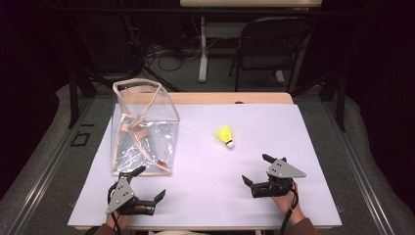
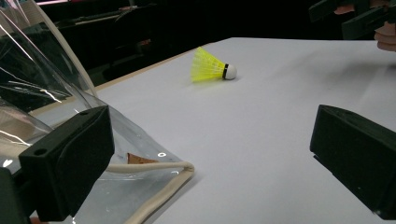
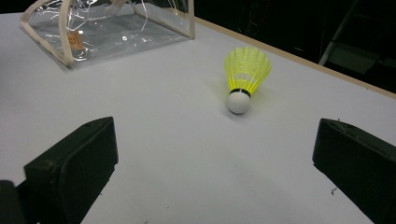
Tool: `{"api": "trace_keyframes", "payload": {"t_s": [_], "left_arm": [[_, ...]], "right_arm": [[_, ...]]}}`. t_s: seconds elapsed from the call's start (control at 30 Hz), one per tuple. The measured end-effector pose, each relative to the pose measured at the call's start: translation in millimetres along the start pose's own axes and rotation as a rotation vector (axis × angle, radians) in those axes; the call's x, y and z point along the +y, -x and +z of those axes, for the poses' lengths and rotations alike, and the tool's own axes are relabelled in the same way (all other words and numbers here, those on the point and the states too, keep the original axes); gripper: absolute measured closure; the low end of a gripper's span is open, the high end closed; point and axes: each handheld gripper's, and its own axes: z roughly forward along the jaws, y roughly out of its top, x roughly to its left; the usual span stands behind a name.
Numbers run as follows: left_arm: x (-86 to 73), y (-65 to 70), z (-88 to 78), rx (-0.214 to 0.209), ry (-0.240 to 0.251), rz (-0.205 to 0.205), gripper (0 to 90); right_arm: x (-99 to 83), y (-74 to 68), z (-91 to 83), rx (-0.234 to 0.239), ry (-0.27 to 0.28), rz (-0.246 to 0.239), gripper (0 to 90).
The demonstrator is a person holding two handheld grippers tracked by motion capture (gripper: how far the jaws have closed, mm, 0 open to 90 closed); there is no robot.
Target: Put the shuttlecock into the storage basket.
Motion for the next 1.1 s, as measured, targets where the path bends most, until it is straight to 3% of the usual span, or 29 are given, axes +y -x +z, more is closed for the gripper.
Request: {"api": "trace_keyframes", "payload": {"t_s": [1.1], "left_arm": [[1.0,-0.4,-1.5,-0.001,0.005,0.001,0.0]], "right_arm": [[27.7,18.9,51.4,0.02,-0.167,0.059,0.0]]}}
